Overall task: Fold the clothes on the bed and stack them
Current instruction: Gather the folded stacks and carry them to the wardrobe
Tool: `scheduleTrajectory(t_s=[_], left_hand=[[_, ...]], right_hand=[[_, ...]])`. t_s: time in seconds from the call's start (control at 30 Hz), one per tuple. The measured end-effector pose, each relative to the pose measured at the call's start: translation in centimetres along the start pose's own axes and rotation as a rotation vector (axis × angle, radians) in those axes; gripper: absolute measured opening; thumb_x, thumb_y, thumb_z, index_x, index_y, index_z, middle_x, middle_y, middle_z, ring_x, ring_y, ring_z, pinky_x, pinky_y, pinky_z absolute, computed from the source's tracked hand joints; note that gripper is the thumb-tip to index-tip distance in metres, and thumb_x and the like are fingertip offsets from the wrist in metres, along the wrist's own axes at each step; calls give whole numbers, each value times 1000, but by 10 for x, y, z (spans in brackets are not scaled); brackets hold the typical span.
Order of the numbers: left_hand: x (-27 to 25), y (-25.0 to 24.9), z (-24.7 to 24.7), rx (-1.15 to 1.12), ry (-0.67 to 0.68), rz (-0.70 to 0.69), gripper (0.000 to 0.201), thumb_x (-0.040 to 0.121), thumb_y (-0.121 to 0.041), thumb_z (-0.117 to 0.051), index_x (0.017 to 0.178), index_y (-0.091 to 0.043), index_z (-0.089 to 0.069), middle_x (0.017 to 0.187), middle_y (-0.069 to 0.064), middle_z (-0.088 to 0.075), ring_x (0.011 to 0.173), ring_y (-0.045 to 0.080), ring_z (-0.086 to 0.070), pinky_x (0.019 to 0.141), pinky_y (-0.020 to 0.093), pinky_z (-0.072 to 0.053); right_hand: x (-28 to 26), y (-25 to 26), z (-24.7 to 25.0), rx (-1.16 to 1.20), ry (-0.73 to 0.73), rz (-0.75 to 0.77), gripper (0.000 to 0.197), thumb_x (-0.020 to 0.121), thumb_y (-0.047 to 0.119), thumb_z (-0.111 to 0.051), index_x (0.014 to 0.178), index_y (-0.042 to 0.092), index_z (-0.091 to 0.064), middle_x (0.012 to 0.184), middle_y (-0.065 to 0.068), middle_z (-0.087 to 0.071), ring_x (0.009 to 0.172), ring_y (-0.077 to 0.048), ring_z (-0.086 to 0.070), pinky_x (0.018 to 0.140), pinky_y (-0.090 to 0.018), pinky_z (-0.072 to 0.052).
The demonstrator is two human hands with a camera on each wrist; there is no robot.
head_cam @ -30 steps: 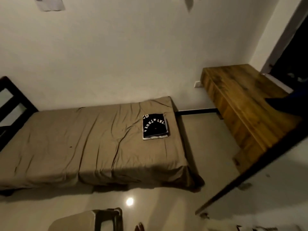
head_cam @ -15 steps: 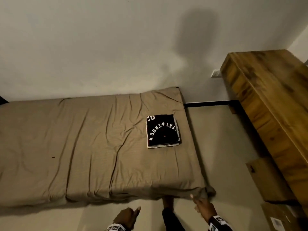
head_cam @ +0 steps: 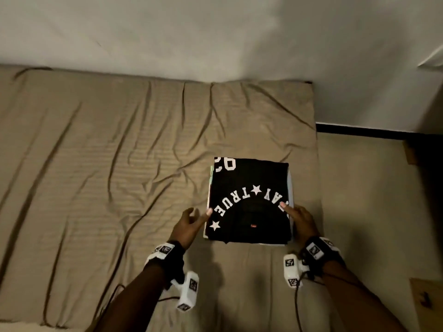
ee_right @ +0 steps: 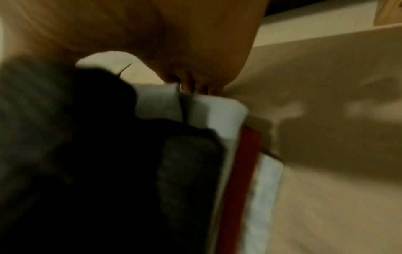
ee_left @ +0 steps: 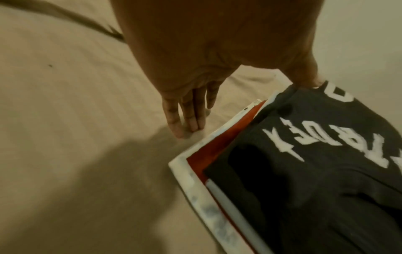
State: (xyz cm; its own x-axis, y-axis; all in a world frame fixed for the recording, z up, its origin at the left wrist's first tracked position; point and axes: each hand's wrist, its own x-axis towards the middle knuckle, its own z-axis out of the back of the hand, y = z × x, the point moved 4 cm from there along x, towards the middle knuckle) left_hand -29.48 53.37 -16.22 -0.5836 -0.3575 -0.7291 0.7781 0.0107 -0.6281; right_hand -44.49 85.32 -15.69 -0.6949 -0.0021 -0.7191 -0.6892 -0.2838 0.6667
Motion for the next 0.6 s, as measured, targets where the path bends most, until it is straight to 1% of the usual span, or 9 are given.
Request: scheduleTrajectory(t_s=[0.07, 0.13, 0.23, 0.3, 0.33, 0.4, 0.47, 0.53, 0.6], left_hand=[[45, 10, -7, -113, -45, 43, 115, 45, -99, -66, 132, -23, -56, 127, 7, -68, 110, 26, -67, 98, 45, -52], [69, 16, -14, -171, -63, 75, 97, 50, -94, -71, 117, -24, -64, 114, 5, -73, 104, 28, -71, 96, 48, -55], [65, 2, -24, -243, -27, 102, 89, 55, -93, -69, 106, -20, -63, 92, -1, -74, 79, 19, -70, 72, 37, -55], [52, -17, -33, -277, 92, 97, 79, 64, -91, -64, 99, -20, -70, 84, -1, -74, 73, 19, -70, 65, 32, -53], [48, -25, -38, -305, 174, 98, 72, 71, -86, -61, 98, -21, -73, 86, 2, -76, 76, 22, -72, 68, 32, -55], [45, -36, -44, -385, 285, 130, 61, 88, -67, -58, 115, -15, -74, 108, 11, -77, 101, 29, -73, 91, 39, -56], [39, -45, -48, -526, 314, 212, 54, 92, -51, -64, 127, -10, -69, 124, 16, -71, 117, 31, -67, 105, 43, -49], [37, -49, -47, -596, 320, 240, 57, 86, -45, -72, 128, -7, -69, 127, 18, -69, 117, 32, -67, 107, 43, -49], [26, -57, -39, -621, 297, 244, 58, 85, -40, -73, 130, -4, -67, 128, 21, -68, 114, 32, -68, 104, 42, -51]], right_hand=[[14, 3, -9, 133, 58, -36, 57, 69, 40, -91, 113, 11, -72, 109, -14, -75, 101, -36, -72, 94, -57, -55], [16, 7, -16, 164, 130, -70, 54, 71, 28, -91, 118, 9, -71, 114, -17, -74, 104, -38, -71, 95, -54, -55], [13, 7, -18, 241, 226, -95, 45, 80, 12, -80, 123, 5, -68, 116, -19, -72, 107, -37, -70, 90, -45, -57], [14, 6, -17, 331, 233, -157, 45, 86, 11, -75, 129, 5, -64, 121, -20, -70, 109, -37, -69, 87, -44, -59], [12, 8, -20, 370, 250, -201, 44, 88, 14, -74, 130, 6, -64, 123, -21, -69, 110, -37, -69, 88, -44, -58], [2, 19, -29, 449, 319, -301, 35, 93, 21, -68, 126, 9, -69, 123, -21, -69, 110, -35, -69, 93, -43, -56], [-8, 25, -36, 526, 317, -346, 32, 95, 22, -61, 122, 9, -72, 114, -18, -73, 98, -31, -73, 80, -37, -61], [-20, 26, -42, 575, 286, -335, 40, 92, 25, -63, 127, 6, -67, 113, -17, -73, 94, -30, -74, 72, -35, -62], [-42, 26, -43, 611, 259, -335, 43, 91, 28, -65, 127, 6, -66, 118, -19, -71, 101, -33, -71, 85, -41, -60]])
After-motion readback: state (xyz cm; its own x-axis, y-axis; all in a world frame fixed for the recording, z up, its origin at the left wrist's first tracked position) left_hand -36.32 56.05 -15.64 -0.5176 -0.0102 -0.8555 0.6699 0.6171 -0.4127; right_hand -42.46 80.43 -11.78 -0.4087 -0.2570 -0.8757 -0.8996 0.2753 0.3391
